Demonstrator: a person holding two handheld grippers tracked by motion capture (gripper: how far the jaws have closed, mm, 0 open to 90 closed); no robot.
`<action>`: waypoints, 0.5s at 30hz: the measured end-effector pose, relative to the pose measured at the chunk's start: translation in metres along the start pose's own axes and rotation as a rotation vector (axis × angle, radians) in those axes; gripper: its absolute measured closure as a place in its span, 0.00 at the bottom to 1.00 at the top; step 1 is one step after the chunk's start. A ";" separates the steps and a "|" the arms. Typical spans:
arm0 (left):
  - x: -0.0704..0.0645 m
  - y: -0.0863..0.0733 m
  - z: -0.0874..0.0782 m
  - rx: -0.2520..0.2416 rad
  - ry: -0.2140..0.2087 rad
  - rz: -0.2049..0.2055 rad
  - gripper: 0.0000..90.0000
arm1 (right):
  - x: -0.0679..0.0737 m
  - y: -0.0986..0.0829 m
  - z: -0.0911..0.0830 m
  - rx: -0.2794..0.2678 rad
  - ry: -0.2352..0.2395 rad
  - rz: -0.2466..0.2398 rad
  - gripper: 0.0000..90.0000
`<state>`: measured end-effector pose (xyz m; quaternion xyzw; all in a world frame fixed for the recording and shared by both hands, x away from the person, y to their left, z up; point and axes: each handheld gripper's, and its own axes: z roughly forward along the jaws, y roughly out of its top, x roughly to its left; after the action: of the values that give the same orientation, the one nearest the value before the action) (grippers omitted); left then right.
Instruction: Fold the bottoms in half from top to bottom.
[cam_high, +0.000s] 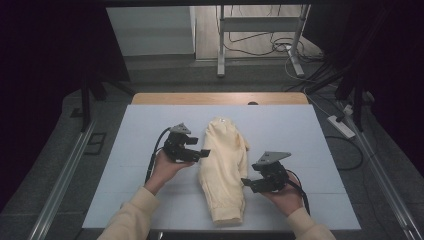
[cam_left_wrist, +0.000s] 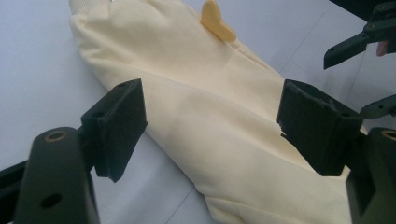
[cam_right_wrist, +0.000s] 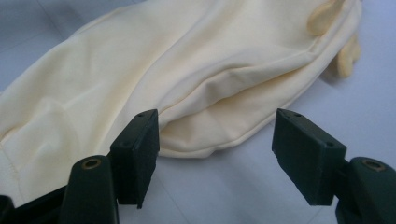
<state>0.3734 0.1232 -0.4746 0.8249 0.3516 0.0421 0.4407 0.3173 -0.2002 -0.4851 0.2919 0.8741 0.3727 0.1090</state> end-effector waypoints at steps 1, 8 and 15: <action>0.000 0.000 0.000 0.002 0.000 0.001 0.26 | -0.001 0.000 0.000 -0.004 -0.001 0.003 0.36; 0.001 0.000 0.001 0.004 0.001 -0.002 0.26 | -0.007 0.006 0.001 -0.016 -0.017 0.007 0.36; 0.003 0.000 0.004 0.011 0.006 -0.006 0.26 | -0.016 0.013 0.007 -0.020 -0.031 0.003 0.36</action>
<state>0.3773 0.1221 -0.4782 0.8259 0.3558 0.0413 0.4354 0.3384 -0.1982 -0.4807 0.2979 0.8681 0.3771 0.1247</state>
